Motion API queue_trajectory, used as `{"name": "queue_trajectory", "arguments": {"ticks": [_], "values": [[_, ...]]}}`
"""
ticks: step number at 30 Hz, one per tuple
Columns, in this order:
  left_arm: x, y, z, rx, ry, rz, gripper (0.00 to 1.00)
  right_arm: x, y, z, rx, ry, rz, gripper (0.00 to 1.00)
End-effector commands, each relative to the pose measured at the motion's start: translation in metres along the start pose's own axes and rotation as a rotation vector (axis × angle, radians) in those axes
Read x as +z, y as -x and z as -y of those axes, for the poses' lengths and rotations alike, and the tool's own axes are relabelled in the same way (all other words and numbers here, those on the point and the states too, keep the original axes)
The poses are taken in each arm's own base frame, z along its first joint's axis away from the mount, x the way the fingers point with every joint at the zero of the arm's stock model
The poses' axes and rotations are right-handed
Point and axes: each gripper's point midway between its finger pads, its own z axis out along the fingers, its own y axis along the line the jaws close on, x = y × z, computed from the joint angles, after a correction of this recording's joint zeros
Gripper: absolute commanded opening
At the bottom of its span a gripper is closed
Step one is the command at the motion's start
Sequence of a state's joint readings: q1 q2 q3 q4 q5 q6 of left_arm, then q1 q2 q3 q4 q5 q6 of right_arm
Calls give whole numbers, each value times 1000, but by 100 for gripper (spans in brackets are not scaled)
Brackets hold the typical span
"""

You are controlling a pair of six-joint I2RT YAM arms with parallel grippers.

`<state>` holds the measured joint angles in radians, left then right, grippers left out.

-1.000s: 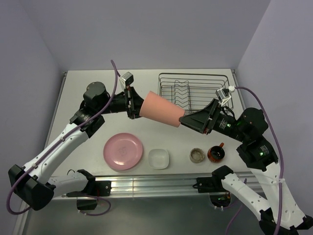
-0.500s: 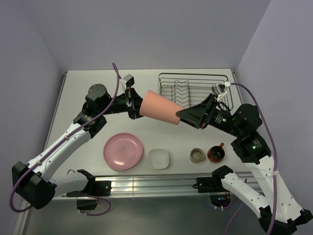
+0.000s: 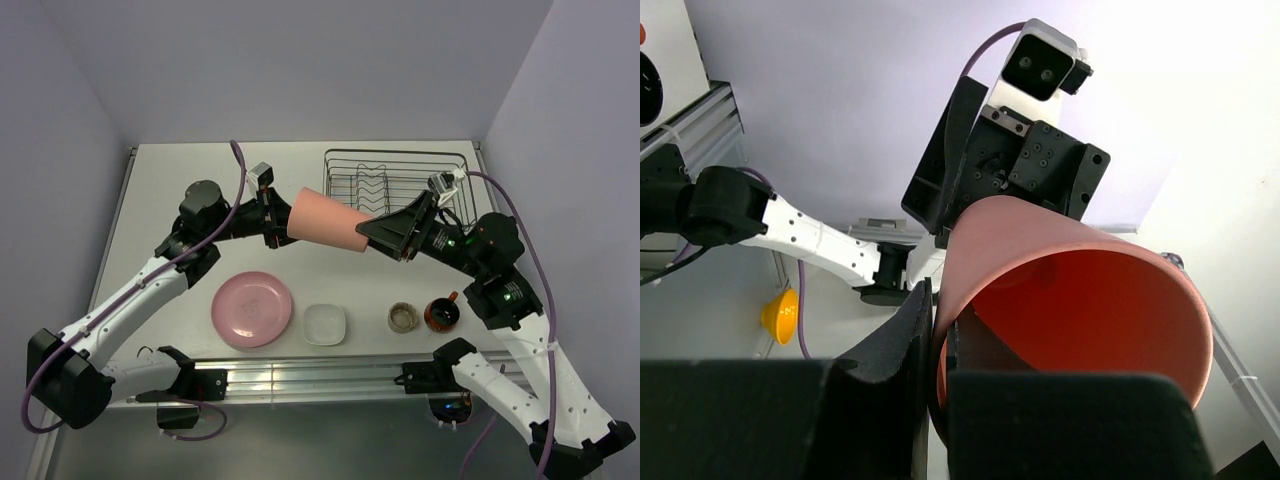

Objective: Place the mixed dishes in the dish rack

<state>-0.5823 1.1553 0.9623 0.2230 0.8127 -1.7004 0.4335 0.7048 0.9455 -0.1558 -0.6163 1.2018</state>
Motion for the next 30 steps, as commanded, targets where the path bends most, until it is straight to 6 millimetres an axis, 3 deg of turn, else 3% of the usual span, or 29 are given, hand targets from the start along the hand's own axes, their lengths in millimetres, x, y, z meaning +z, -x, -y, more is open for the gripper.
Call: {"name": "queue_trajectory", "arguments": {"ticks": [1, 18, 28, 30], "values": [[-7, -10, 27, 66, -92, -4, 0, 0, 4, -20, -41, 80, 10, 82], [0, -3, 15, 47, -67, -10, 0, 9, 2, -30, -10, 129, -17, 77], [3, -2, 13, 48, -59, -21, 0, 14, -2, -30, -19, 122, -34, 83], [3, -3, 13, 44, -61, -25, 0, 13, -3, -28, -14, 119, -36, 79]]}}
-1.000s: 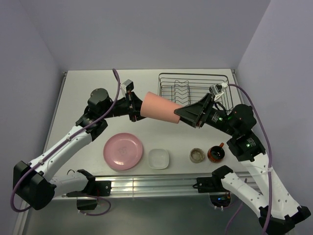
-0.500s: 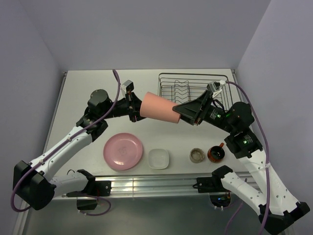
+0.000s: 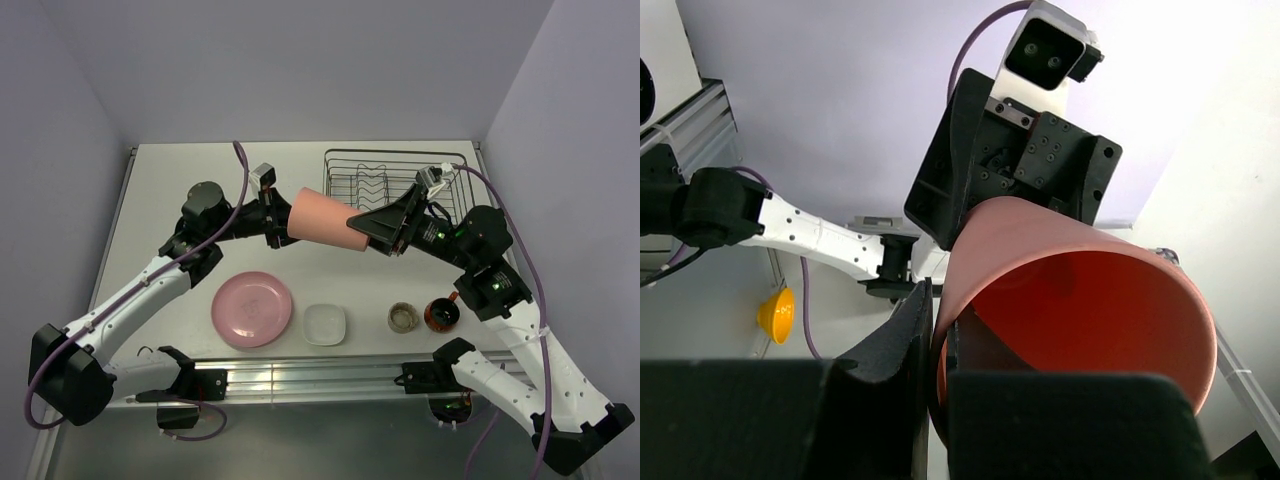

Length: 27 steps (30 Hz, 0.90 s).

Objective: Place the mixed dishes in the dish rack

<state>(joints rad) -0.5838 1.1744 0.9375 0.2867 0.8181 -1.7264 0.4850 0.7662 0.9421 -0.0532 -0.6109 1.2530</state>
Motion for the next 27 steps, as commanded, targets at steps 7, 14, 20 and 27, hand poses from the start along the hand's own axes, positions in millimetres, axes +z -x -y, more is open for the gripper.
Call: {"name": "queue_trajectory", "arguments": {"ticks": [7, 14, 20, 27], "values": [[0, -5, 15, 43, -55, -25, 0, 2, -4, -17, -35, 72, -20, 11], [-12, -4, 9, 37, -65, -1, 99, 2, 7, -25, -78, 51, 25, 0], [-35, 14, -7, 46, 17, 100, 99, 2, 22, -13, -113, -58, 94, 0], [-91, 55, -68, -64, 289, 353, 99, -12, 75, 21, -188, -385, 260, 0]]}}
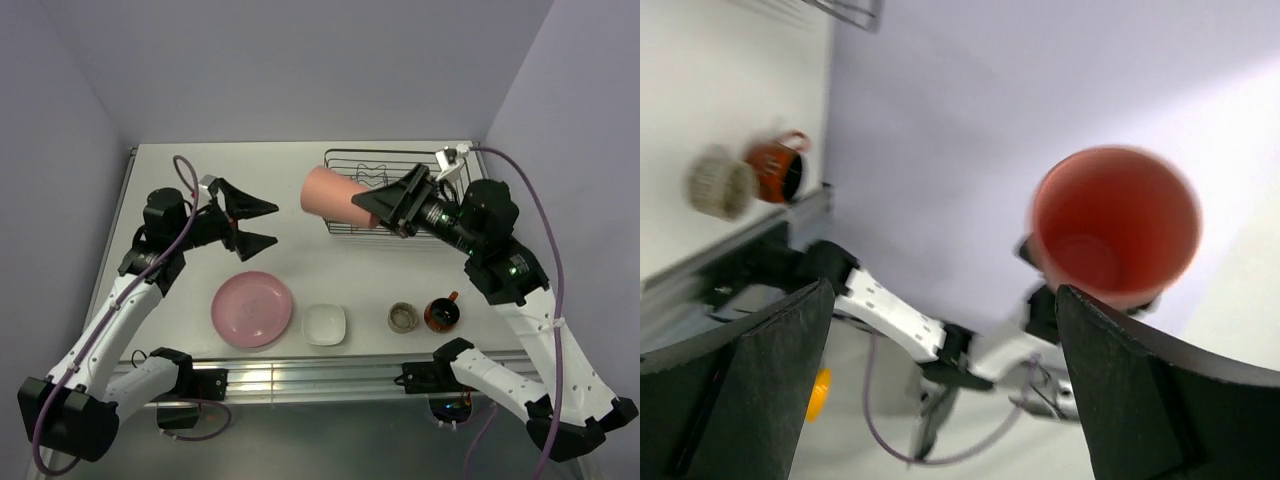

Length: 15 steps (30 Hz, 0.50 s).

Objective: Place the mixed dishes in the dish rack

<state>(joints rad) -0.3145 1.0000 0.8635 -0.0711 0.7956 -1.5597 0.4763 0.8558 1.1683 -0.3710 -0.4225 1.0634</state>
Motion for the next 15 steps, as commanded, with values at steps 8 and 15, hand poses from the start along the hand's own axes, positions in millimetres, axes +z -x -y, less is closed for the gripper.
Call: {"name": "queue_trajectory", "arguments": {"ticks": [8, 15], "values": [[-16, 23, -40, 109, 288, 88, 98, -19, 140, 93, -152, -716, 271, 0], [-23, 30, -56, 169, 407, 106, 95, -26, 205, 146, -193, -1039, 304, 0]]}}
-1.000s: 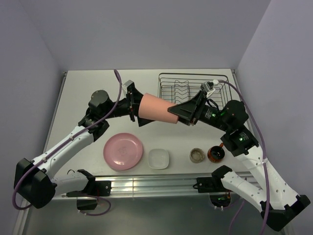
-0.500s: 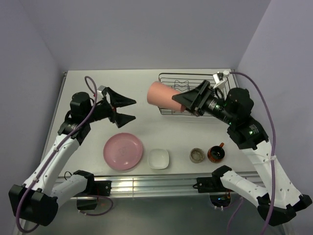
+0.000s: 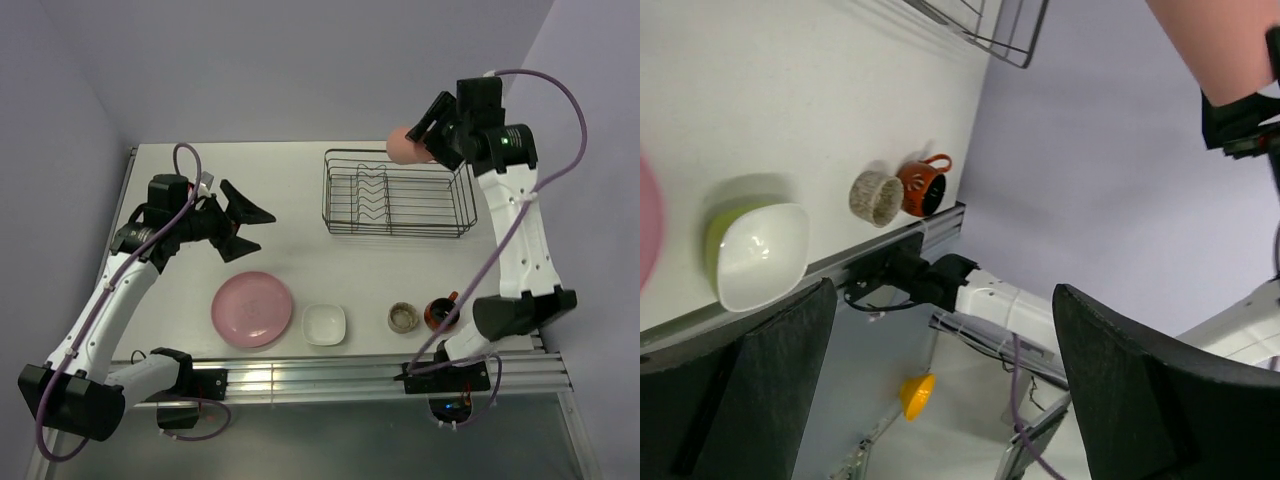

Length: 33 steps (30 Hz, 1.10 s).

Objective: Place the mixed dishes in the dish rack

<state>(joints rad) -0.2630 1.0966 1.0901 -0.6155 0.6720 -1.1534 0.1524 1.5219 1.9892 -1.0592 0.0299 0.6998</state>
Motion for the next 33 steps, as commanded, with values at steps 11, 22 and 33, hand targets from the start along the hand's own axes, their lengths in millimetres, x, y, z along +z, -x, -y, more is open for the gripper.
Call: {"name": "queue_trajectory", "arguments": {"ticks": [11, 22, 33], "values": [[3, -5, -34, 108, 169, -26, 93, 71, 43, 98, 15, -419, -51, 0], [-3, 1, -39, 196, 242, 16, 92, 120, 45, 153, 56, -517, -134, 0], [9, 1, -39, 198, 245, -17, 91, 179, 35, 168, 65, -496, -162, 0]]}}
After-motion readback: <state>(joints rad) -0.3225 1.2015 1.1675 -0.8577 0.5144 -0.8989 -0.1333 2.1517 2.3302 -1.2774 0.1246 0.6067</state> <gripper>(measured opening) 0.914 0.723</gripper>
